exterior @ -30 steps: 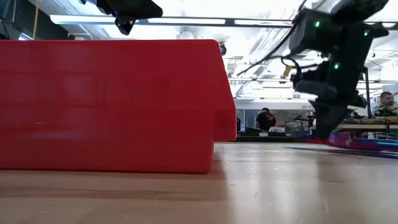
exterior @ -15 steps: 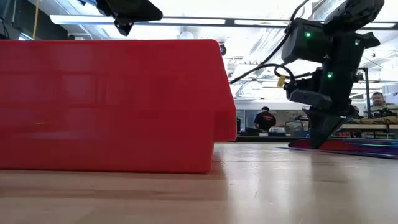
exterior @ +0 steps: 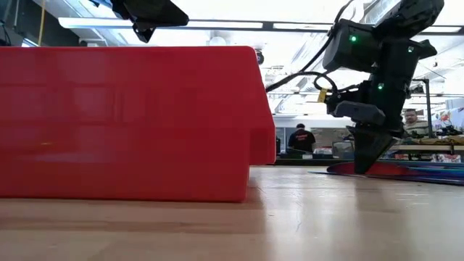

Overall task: Sort silverware
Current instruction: Put the purple table knife into the bottom red bin

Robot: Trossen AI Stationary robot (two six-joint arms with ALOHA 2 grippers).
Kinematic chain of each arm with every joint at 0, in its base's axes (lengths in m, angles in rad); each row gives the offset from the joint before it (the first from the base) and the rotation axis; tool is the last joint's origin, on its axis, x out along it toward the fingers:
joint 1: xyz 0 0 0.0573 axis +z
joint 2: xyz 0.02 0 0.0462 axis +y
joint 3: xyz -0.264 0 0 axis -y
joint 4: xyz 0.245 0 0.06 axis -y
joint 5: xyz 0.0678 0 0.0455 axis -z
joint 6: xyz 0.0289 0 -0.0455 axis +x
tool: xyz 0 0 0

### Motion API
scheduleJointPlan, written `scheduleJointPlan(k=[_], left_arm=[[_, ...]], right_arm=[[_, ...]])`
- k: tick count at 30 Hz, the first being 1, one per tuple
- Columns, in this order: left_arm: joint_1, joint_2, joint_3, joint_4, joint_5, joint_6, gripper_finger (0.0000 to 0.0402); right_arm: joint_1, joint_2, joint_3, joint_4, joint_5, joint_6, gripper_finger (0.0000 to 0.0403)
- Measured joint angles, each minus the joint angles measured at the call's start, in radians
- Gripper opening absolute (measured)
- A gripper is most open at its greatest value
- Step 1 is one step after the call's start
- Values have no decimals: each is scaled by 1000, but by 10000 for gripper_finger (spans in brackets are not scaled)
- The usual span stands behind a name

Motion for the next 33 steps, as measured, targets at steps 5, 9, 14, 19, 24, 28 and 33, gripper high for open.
scheduleJointPlan(k=[5, 9, 14, 19, 24, 28, 33], left_arm=[[0, 0, 0, -2, 0, 0, 0], [0, 0, 0, -2, 0, 0, 0], [0, 0, 0, -3, 1, 0, 0], [0, 0, 0, -4, 1, 0, 0], [0, 0, 0, -4, 1, 0, 0], [0, 0, 0, -4, 1, 0, 0], [0, 0, 0, -5, 1, 0, 0]], right_arm=[[0, 2, -1, 20, -12, -42, 12], [0, 2, -2, 28, -18, -50, 12], [0, 2, -2, 28, -18, -65, 23], [0, 4, -3, 24, -11, -49, 70], [0, 4, -3, 21, -18, -46, 72], [0, 3, -2, 18, -20, -49, 15], [1, 4, 8, -4, -11, -45, 2]])
